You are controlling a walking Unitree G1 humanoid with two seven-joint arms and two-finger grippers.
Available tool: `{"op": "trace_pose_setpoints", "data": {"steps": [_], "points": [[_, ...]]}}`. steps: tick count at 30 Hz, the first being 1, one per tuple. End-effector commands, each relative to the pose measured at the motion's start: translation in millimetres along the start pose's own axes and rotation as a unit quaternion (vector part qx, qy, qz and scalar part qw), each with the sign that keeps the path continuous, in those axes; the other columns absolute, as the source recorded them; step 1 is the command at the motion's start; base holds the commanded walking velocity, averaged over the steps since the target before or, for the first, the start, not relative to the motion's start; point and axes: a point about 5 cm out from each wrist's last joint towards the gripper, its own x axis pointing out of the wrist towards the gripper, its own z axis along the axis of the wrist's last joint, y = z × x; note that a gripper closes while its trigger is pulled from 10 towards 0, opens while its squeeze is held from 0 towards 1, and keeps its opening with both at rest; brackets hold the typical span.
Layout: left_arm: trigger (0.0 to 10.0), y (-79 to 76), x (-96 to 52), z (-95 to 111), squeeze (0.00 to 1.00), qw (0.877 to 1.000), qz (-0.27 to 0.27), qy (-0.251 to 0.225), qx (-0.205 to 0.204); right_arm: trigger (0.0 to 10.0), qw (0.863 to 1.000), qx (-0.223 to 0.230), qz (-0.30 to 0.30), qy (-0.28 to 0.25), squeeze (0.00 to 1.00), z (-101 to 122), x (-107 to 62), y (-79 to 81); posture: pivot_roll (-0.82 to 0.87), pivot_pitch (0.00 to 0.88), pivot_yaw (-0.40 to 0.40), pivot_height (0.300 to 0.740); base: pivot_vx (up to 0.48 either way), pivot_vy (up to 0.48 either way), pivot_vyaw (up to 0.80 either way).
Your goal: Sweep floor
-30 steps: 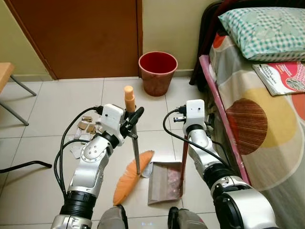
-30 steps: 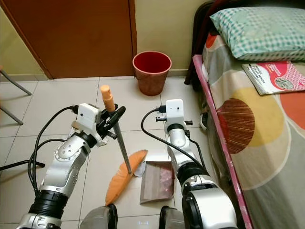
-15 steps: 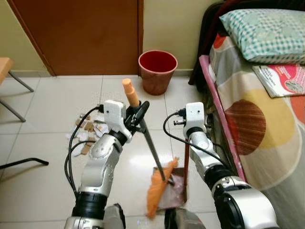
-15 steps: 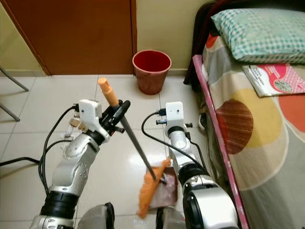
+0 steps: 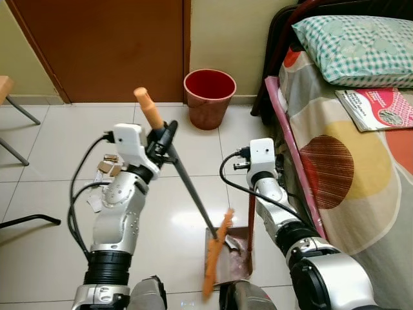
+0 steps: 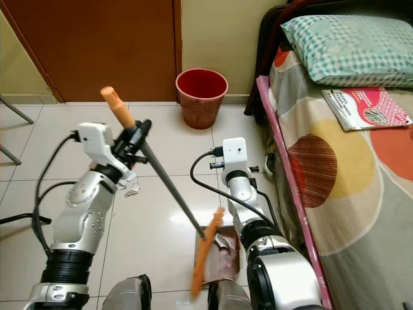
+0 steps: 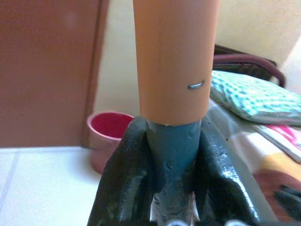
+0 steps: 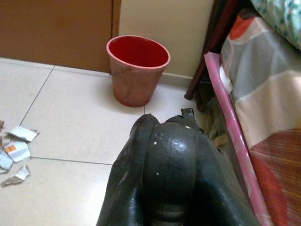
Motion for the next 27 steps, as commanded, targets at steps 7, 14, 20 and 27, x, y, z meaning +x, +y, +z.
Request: {"op": "trace_pose_setpoints", "data": {"steps": [7, 14, 20, 27], "points": [[10.0, 16.1, -19.4, -14.8, 0.00, 0.997, 0.025, 0.034, 0.058, 10.0, 0.998, 0.047, -0.031, -0.009, 0.00, 0.4, -1.8, -18.5, 0.09, 0.160, -0.066, 0.740, 0.000, 0.000, 0.00], [10.0, 22.2, -30.8, -22.3, 0.00, 0.995, 0.034, 0.050, 0.080, 10.0, 0.997, 0.060, -0.045, -0.016, 0.00, -3.2, -7.4, -30.4, 0.08, 0.163, -0.062, 0.740, 0.000, 0.000, 0.00], [10.0, 29.4, -46.8, -28.3, 0.00, 0.991, 0.056, 0.063, 0.104, 10.0, 0.995, 0.070, -0.053, -0.041, 0.00, -2.7, -17.0, -47.2, 0.07, 0.153, -0.050, 0.740, 0.000, 0.000, 0.00], [10.0, 30.1, -52.9, -27.4, 0.00, 0.990, 0.069, 0.052, 0.112, 10.0, 0.992, 0.103, -0.043, -0.061, 0.00, -6.6, -39.0, -55.9, 0.06, 0.145, -0.042, 0.740, 0.000, 0.000, 0.00]]}}
